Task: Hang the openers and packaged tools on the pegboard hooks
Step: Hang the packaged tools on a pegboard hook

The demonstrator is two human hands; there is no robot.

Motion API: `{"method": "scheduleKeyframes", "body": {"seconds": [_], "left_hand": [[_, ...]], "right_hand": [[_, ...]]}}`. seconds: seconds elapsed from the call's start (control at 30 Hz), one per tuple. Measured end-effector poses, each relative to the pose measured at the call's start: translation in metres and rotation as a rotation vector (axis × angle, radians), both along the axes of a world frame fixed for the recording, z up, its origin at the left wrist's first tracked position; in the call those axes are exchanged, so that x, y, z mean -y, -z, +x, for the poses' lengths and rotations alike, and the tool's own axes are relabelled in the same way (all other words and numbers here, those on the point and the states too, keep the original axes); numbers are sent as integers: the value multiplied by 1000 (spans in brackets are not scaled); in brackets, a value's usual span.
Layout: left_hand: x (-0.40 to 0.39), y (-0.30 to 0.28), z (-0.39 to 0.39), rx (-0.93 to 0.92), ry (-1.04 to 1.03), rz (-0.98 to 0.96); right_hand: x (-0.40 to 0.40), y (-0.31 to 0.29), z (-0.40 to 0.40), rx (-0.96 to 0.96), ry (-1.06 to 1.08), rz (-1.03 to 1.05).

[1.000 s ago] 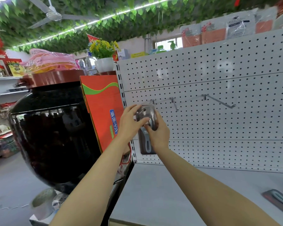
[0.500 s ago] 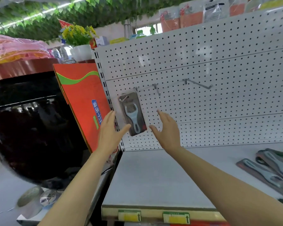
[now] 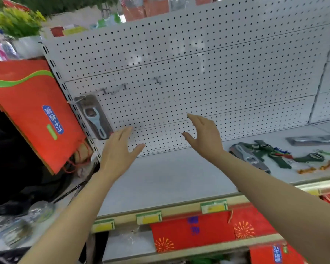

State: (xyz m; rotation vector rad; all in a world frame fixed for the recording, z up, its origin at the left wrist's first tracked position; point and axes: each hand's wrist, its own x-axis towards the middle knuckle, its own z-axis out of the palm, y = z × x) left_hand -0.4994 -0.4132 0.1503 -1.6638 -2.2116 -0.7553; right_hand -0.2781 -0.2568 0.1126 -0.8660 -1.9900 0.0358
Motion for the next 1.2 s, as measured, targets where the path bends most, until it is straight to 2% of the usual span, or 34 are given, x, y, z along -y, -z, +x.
{"method": "scheduleKeyframes", "body": {"seconds": [0.3, 0.5, 0.77, 1.0, 1.2], "left_hand": [[-74, 23, 176, 41, 175, -58], [-139, 51, 242, 0, 287, -183], [-247, 90, 269, -236, 388, -469], [-322, 142, 285, -775, 658, -732], [-358, 163, 287, -963, 776, -836]], "right_hand": [[-23, 28, 181, 135, 131, 1], [-54, 57, 280, 218, 270, -72], [-109, 100, 361, 280, 441, -224], [-172, 121, 417, 448, 504, -377], [-253, 137, 464, 616, 440, -589]]}}
